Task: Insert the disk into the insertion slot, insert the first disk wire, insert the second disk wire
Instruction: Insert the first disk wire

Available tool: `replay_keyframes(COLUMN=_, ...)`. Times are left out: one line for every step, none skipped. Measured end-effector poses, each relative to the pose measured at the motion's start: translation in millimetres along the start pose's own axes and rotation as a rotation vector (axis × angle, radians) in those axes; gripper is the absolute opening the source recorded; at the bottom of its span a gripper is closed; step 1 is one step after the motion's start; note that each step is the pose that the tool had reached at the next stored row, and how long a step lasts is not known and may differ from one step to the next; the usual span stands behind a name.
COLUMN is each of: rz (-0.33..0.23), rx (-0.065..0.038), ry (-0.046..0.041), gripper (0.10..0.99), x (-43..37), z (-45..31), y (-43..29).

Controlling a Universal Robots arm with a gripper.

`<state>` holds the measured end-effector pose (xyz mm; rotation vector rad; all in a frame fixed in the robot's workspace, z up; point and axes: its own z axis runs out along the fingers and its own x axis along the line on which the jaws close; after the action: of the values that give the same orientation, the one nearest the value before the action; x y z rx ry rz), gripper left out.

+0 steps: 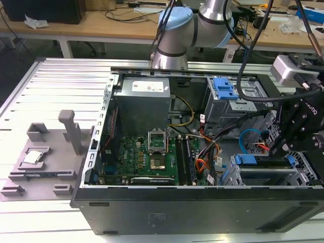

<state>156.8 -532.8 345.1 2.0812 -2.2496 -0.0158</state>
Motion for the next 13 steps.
replay_keyframes(rz=0.000, rx=0.000, ry=-0.0009, gripper=0.176, x=-0.1, z=0.8, y=-0.7)
replay_keyframes(rz=0.000, rx=0.000, ry=-0.0012, gripper=0.176, x=-0.1, z=1.4, y=-1.2)
replay_keyframes(rz=0.000, rx=0.000, ry=-0.0012, gripper=0.176, x=-0.2, z=1.8, y=-1.4)
replay_keyframes(rz=0.000, rx=0.000, ry=-0.0013, gripper=0.176, x=0.1, z=2.2, y=-1.5)
replay_keyframes(rz=-0.001, rx=0.000, ry=-0.0014, gripper=0.176, x=0.5, z=2.3, y=-1.6)
replay_keyframes(rz=-0.001, rx=0.000, ry=-0.0013, gripper=0.176, x=1.1, z=2.7, y=-1.8)
replay_keyframes(rz=-0.001, rx=0.000, ry=-0.0014, gripper=0.176, x=1.2, z=3.0, y=-2.4)
replay_keyframes(rz=-0.001, rx=0.000, ry=-0.0014, gripper=0.176, x=1.3, z=3.2, y=-2.9)
replay_keyframes(rz=-0.001, rx=0.000, ry=-0.0012, gripper=0.176, x=1.4, z=3.4, y=-4.4)
replay_keyframes(rz=-0.001, rx=0.000, ry=-0.0013, gripper=0.176, x=1.4, z=3.6, y=-4.9)
replay_keyframes(rz=-0.001, rx=0.000, ry=-0.0016, gripper=0.176, x=1.6, z=3.9, y=-5.0)
replay_keyframes(rz=-0.001, rx=0.000, ry=-0.0021, gripper=0.176, x=1.9, z=4.5, y=-5.1)
replay_keyframes(rz=-0.001, rx=0.000, ry=-0.0025, gripper=0.176, x=2.1, z=5.0, y=-5.3)
